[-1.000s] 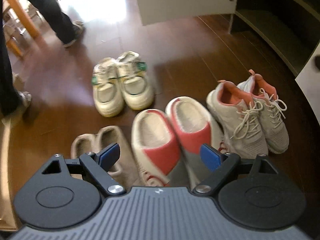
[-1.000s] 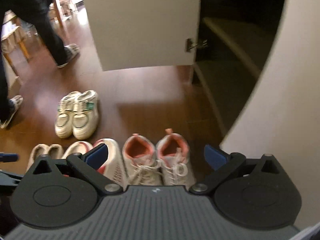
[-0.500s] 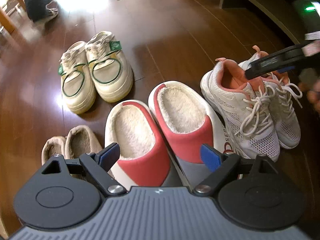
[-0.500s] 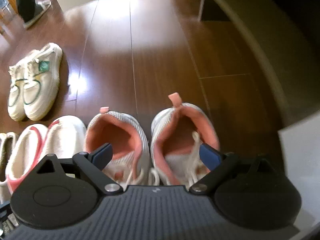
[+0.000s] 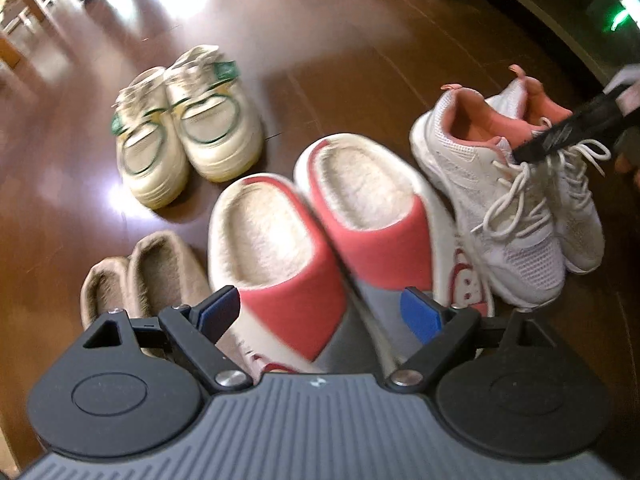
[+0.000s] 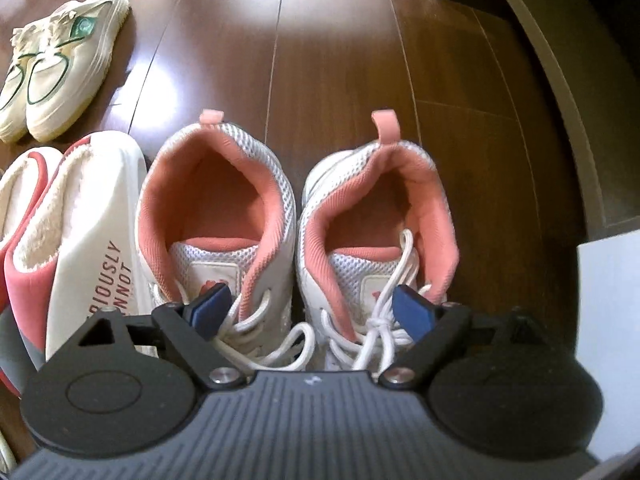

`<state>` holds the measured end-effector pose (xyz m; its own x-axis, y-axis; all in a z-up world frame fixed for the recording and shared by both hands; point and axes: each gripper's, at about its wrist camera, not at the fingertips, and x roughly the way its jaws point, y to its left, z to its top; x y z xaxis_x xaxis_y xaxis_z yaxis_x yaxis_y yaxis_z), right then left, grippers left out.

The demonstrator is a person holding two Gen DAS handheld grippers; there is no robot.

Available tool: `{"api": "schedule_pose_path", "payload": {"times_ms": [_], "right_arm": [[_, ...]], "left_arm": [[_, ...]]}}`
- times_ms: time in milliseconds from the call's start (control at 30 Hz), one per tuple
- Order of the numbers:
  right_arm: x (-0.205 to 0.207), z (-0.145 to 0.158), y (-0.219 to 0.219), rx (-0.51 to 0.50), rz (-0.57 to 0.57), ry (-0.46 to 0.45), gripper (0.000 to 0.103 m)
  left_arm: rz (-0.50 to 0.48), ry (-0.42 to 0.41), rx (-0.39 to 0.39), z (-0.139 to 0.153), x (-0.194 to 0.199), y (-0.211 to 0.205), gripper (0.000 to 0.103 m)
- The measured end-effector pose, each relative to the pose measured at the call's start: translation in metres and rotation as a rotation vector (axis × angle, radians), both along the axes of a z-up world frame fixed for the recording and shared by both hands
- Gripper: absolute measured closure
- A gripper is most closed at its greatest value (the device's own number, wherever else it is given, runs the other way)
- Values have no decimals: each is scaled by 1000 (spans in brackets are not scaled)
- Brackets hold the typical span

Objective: Organize scattered shoes
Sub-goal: 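Move the right tool to the red-and-white fleece slippers and grip both heels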

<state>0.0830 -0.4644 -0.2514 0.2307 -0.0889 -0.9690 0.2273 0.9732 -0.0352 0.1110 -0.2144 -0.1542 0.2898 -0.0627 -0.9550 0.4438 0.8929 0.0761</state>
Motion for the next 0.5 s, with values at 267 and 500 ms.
{"api": "schedule_pose_path", "payload": {"times_ms": [267,500], "right_arm": [[24,65,90,221,200,-33,19],[57,23,172,188,270,107,25]], "left_arm": [[131,10,34,-1,-9,71,14],[79,28,55,-19,-30,83,14]]}}
